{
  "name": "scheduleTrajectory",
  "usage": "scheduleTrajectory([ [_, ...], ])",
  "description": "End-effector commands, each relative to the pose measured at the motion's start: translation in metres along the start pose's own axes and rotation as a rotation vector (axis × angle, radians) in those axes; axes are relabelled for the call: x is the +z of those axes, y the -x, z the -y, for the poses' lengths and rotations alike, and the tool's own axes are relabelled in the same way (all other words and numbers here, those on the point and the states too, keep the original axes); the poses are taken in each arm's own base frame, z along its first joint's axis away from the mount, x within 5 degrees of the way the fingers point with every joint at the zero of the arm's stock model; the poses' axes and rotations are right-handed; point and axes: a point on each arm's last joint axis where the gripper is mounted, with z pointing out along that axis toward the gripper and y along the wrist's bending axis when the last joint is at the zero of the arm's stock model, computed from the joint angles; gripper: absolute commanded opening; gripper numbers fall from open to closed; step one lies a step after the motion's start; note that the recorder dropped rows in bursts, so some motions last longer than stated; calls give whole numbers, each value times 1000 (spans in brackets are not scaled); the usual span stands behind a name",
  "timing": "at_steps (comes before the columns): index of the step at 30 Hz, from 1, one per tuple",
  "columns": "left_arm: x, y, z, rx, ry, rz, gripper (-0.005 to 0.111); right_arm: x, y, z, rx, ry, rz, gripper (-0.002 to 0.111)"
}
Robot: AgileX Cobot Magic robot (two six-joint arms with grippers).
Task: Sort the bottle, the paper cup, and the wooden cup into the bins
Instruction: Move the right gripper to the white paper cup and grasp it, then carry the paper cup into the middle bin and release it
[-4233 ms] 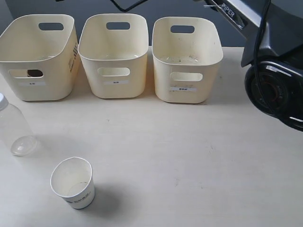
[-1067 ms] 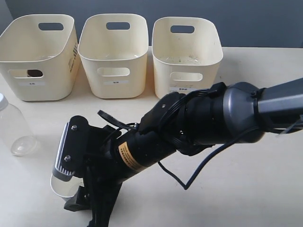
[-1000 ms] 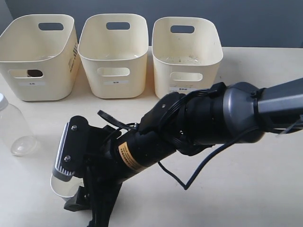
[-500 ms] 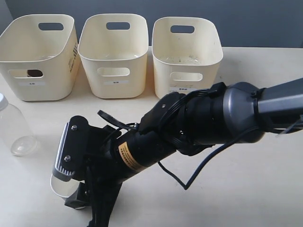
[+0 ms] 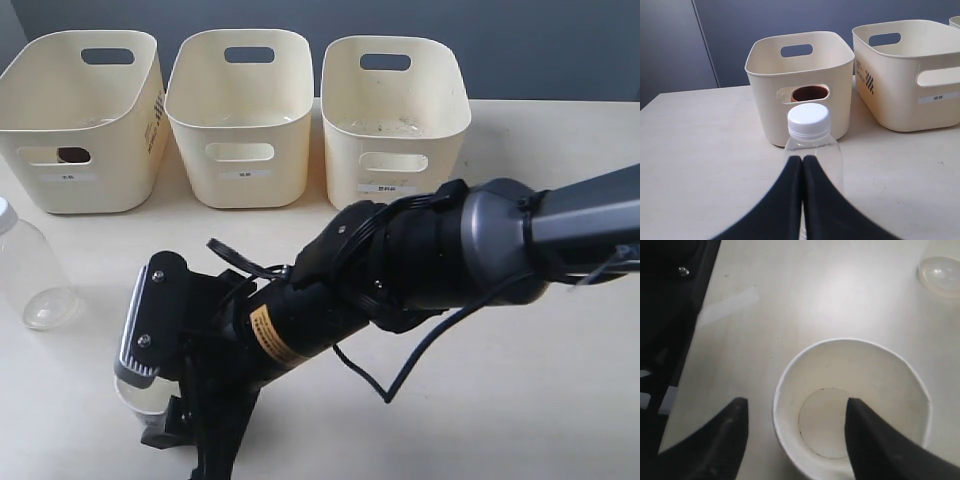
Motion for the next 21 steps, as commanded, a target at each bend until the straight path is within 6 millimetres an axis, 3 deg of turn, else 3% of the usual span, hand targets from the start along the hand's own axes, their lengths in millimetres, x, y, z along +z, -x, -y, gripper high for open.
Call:
scheduleTrajectory([
  [1,0,2,0,-1,-2,12,0,12,-10,4,2,-14,-41,56],
  [4,0,2,0,-1,-2,12,0,13,-11,4,-3,-19,-46,54],
  [6,0,2,0,-1,-2,12,0,13,-10,5,-9,-25,-45,46],
  [8,0,2,0,-1,-2,12,0,12,-9,7,-14,-35,-41,28],
  [10,0,2,0,-1,-2,12,0,12,-8,7,-37,-36,-40,-1],
  [17,0,2,0,-1,-2,12,0,-8,10,6,-85,-86,10,1],
  [21,0,2,0,-1,-2,12,0,-35,31,17,-128,-281,45,1],
])
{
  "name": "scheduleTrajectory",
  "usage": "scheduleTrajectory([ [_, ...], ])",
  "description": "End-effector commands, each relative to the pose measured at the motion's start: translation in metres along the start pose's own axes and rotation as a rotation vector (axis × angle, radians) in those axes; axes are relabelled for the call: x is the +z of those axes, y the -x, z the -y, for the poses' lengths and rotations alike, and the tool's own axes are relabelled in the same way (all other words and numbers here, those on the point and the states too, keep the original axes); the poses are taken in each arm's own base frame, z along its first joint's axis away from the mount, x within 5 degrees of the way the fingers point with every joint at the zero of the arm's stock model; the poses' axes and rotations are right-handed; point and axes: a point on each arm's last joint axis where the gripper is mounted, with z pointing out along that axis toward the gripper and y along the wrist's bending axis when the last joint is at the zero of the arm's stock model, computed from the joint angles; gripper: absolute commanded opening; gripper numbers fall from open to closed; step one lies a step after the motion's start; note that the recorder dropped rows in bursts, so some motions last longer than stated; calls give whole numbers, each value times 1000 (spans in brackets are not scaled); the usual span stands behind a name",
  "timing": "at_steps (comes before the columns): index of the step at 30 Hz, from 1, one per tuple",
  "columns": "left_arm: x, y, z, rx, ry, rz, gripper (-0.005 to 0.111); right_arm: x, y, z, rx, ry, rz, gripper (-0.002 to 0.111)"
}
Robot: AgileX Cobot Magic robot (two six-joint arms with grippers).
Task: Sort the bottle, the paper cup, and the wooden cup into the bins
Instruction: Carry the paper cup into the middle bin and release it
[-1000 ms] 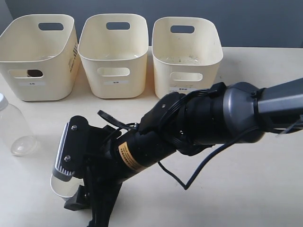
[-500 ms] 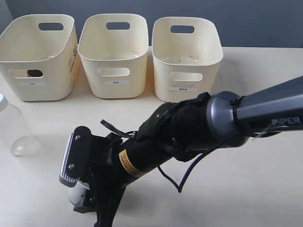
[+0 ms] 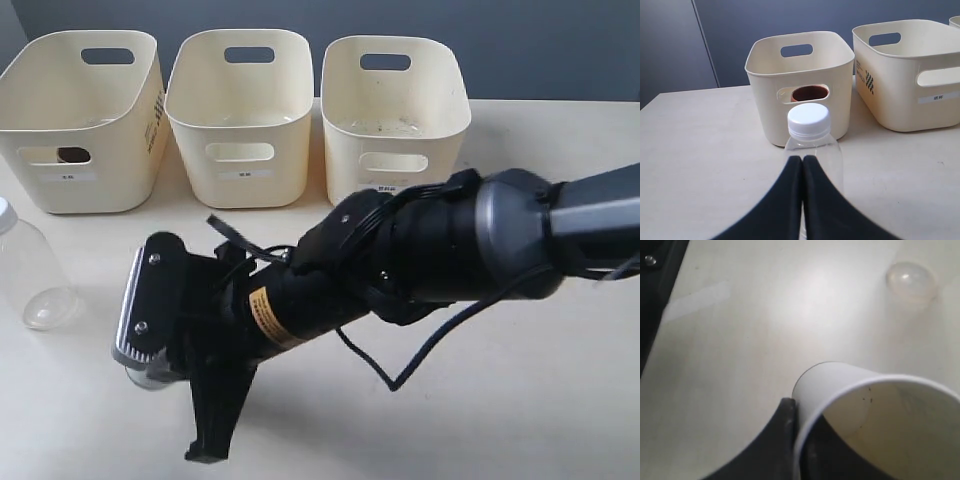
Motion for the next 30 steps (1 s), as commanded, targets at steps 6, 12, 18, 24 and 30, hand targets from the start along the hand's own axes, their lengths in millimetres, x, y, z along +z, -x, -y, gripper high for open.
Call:
scheduleTrajectory([
  [6,0,2,0,-1,-2,12,0,-83,65,97,-53,-525,167,-1],
  [12,0,2,0,-1,-2,12,0,-115,50,210,180,-683,293,-1],
  [18,0,2,0,-1,-2,12,0,-84,13,259,319,-668,301,-1],
  [24,0,2,0,-1,-2,12,0,-53,-12,268,352,-634,258,-1],
  [30,0,2,0,-1,-2,12,0,-40,-20,266,361,-574,249,0],
])
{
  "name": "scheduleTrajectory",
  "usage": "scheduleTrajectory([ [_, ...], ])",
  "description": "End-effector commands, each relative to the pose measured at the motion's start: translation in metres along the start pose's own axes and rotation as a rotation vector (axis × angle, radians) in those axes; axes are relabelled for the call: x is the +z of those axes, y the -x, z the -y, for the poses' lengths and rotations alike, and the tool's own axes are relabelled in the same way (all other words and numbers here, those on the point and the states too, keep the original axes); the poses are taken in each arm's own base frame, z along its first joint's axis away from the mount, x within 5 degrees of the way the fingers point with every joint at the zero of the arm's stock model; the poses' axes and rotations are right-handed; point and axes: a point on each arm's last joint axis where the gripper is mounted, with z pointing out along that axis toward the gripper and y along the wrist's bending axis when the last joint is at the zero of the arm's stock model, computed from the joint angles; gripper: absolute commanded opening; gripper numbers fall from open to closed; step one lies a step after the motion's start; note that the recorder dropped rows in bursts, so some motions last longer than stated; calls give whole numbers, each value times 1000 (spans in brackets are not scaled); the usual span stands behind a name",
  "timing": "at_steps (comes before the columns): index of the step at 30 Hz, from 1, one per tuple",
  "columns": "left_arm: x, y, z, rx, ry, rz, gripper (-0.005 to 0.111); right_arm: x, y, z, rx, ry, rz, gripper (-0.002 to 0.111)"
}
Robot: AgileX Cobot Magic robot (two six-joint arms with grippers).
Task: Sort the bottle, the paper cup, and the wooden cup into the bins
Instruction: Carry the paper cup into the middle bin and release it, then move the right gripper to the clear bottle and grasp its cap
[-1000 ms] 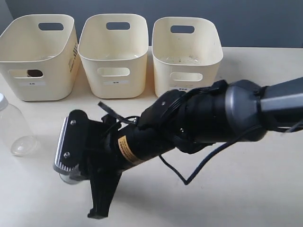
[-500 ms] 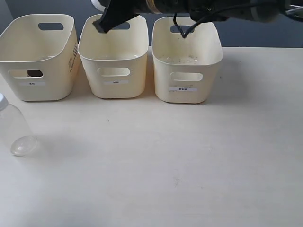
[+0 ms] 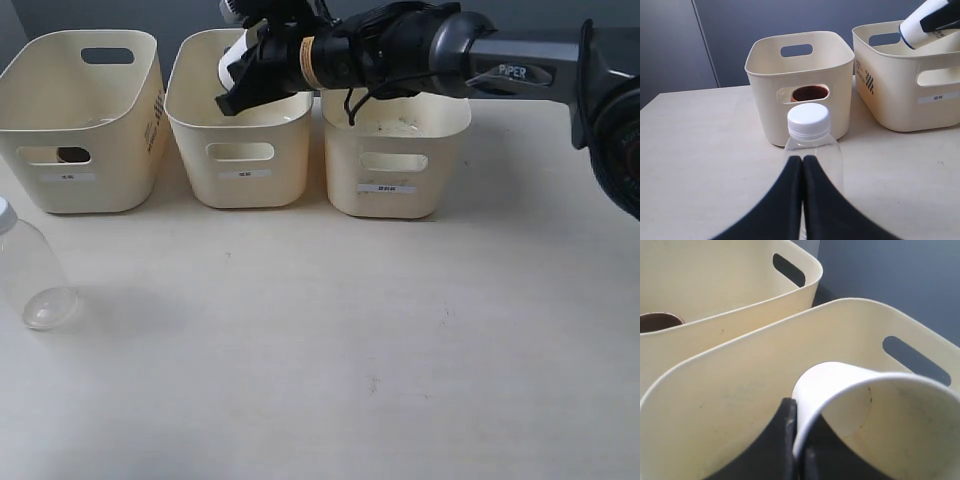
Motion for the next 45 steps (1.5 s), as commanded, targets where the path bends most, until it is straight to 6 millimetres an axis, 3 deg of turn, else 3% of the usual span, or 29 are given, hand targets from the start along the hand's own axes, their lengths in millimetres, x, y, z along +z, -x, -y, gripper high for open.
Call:
scheduleTrajectory([
  [1,0,2,0,-1,-2,12,0,0,-1,0,8,36,4,2],
  [6,0,2,0,-1,-2,12,0,1,-2,-2,22,55,2,31],
  [9,0,2,0,-1,-2,12,0,2,-3,-3,38,59,0,40],
  [24,0,2,0,-1,-2,12,0,1,-3,-9,36,127,5,41],
  [29,0,2,0,-1,-2,12,0,-6,9,-12,-4,151,31,41],
  [37,0,2,0,-1,-2,12,0,-36,62,-50,-137,290,151,41],
  [45,0,2,0,-1,-2,12,0,-53,95,-107,-219,437,226,41],
])
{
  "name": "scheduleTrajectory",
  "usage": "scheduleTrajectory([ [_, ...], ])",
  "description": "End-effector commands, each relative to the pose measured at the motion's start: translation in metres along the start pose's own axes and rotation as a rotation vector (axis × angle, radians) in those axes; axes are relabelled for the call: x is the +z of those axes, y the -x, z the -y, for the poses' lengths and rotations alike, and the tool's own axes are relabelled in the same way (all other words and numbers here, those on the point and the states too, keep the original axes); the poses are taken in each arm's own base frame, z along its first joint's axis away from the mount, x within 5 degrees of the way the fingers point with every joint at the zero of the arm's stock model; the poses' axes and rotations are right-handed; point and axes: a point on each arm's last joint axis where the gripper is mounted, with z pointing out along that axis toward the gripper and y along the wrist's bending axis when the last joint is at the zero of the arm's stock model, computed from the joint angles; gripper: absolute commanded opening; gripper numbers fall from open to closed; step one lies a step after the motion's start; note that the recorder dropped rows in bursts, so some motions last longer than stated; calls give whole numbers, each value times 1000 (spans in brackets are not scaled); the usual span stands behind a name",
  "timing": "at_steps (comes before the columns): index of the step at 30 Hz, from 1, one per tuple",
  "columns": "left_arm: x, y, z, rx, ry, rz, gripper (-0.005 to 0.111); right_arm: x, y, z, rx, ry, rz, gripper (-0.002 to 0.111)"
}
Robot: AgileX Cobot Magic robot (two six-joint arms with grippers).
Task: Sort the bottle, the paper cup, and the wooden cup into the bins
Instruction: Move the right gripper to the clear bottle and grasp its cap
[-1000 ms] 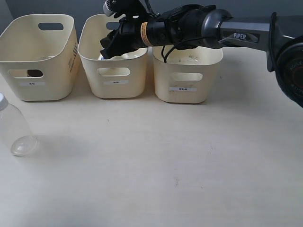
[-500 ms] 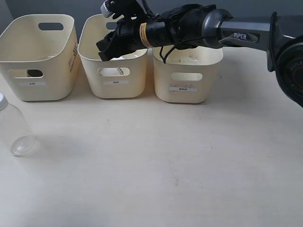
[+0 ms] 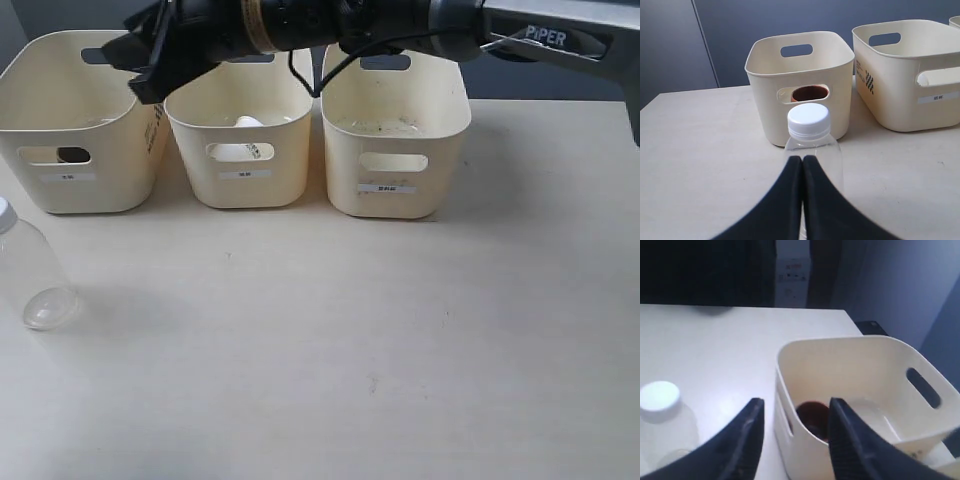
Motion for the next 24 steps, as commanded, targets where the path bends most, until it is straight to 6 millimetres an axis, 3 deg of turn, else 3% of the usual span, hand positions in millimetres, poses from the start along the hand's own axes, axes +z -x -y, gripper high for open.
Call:
scheduleTrajectory([
  [1,0,2,0,-1,-2,12,0,3,23,-30,-59,124,49,41],
  [4,0,2,0,-1,-2,12,0,6,27,-51,-67,251,66,41],
  [10,0,2,0,-1,-2,12,0,15,12,-74,-24,452,53,41],
  [18,0,2,0,-1,-2,12,0,43,-43,-90,-21,347,-87,41],
  [24,0,2,0,-1,-2,12,0,55,-44,-102,-56,333,-48,41],
])
